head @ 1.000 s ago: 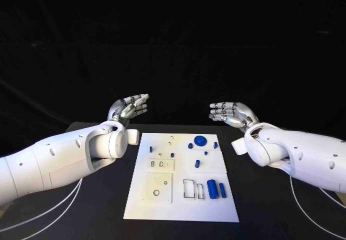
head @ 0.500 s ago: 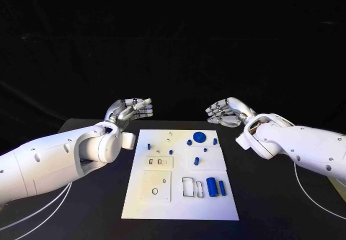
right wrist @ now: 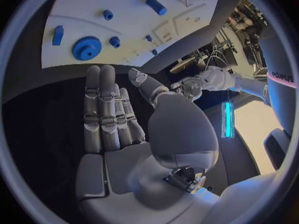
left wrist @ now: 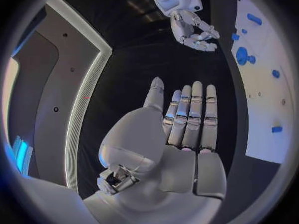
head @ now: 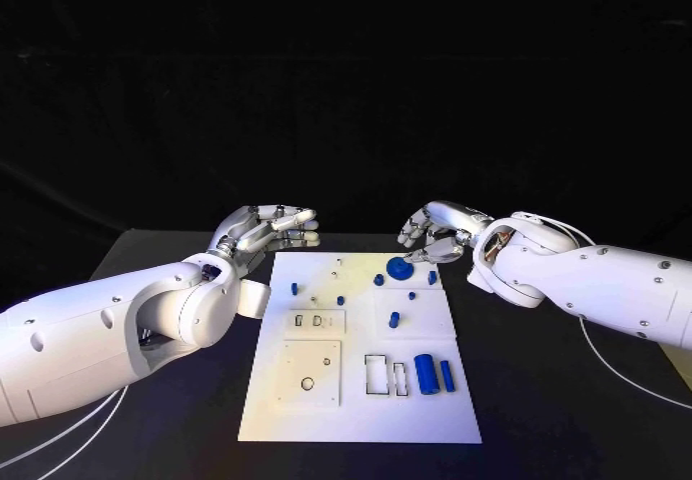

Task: Assemble the parts on the task board

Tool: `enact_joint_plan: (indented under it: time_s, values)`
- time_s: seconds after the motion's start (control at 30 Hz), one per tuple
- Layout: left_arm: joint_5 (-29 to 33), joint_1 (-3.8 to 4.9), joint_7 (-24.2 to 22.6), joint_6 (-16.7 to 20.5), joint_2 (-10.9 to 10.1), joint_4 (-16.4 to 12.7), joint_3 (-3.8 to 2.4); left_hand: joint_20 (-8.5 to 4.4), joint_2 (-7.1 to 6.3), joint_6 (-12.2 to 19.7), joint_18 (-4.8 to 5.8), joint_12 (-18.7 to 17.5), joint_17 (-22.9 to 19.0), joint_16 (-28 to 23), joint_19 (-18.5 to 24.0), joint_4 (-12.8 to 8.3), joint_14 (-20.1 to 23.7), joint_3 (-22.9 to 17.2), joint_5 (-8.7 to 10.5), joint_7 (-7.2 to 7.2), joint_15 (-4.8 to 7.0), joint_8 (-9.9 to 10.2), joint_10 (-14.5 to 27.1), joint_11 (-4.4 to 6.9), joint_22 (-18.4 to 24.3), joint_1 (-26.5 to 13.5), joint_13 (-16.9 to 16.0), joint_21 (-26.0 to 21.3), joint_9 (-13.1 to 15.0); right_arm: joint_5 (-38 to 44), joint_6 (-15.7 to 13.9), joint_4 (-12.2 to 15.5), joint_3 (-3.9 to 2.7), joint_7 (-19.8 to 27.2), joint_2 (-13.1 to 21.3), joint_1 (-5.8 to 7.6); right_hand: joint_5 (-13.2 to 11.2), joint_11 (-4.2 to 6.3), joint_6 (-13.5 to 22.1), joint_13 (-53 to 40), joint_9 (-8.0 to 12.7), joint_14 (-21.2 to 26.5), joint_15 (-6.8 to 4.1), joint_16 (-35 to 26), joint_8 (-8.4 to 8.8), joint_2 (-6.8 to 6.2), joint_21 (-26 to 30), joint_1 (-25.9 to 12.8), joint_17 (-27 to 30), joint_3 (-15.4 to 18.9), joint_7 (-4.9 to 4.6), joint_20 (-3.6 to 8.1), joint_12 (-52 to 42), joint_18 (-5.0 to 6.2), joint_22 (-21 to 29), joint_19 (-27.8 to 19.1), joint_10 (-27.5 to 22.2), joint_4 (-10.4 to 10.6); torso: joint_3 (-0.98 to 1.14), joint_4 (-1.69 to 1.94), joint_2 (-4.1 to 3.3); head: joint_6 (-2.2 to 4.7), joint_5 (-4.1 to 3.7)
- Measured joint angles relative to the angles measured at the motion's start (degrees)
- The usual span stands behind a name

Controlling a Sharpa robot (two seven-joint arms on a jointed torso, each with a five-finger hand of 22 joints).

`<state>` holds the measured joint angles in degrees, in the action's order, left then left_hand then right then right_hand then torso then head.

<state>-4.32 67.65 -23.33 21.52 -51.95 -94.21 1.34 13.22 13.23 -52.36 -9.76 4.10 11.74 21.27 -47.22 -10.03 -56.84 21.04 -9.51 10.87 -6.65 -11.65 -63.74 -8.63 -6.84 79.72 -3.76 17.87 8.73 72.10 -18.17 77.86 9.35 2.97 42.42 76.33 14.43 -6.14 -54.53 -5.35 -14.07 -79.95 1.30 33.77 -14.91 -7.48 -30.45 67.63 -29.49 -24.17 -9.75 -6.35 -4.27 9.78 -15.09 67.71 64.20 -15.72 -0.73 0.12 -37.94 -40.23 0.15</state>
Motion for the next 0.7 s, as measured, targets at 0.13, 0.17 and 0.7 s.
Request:
enact_joint_plan:
  time_s: [0.13, 0.17, 0.7]
  values:
    - [-0.3, 0.74, 0.04, -0.15, -0.23, -0.91, -0.11, 0.0, 0.22, 0.0, 0.0, -0.29, 0.19, -0.27, 0.0, -0.24, 0.0, 0.53, 0.0, 0.0, 0.0, 0.0, 0.0, 0.0, 0.14, -0.22, 0.0, 0.0, 0.06, 3.75, 1.46, 0.48, -0.01, -1.37, -0.56, 0.44, 0.0, 0.0, -0.1, -0.29, -1.05, -2.1, -0.29, 16.02, 1.02, 0.02, -7.47, -1.06, -11.12, 0.0, 0.1, 0.31, 0.18, 0.0, -5.61, 1.09, 0.0, 0.0, -0.1, 0.18, -0.95, 0.13, -0.05]
    - [-0.34, 0.91, 0.04, -0.16, -0.26, -1.04, -0.13, 0.0, 0.22, 0.0, 0.0, -0.29, 0.2, -0.27, 0.0, -0.35, 0.0, 0.65, 0.0, 0.0, 0.0, 0.0, 0.01, -0.01, 0.14, -0.22, 0.0, 0.0, 0.06, 4.43, 1.72, 0.54, -0.01, -1.65, -0.66, 0.48, 0.0, 0.0, -0.1, -0.35, -1.29, -2.54, -0.26, 20.12, 1.06, 0.13, -8.95, -1.17, -14.59, -0.04, 0.1, 0.31, 0.18, -0.01, -6.82, 1.09, 0.0, -0.03, -0.13, 0.21, -1.16, 0.16, -0.06]
    - [0.26, 2.34, -0.12, -0.14, -1.42, -2.23, -0.18, 0.22, 0.88, 0.33, 0.01, -0.32, 0.67, -0.94, 0.23, -1.25, 0.44, 1.89, 0.0, 0.28, -0.44, 0.23, 0.59, -0.54, 0.46, -0.33, 0.01, 0.0, 0.17, 10.6, 4.65, -0.24, -0.01, -4.62, -3.17, 0.65, -0.25, -0.1, -0.31, -0.37, -2.82, -3.8, -0.19, 38.31, 1.73, 0.08, -22.3, -1.57, -31.21, -1.3, -0.1, 0.01, 0.18, 0.0, -21.14, 2.0, -0.95, 0.31, -0.51, 0.53, -3.28, 0.7, -0.44]
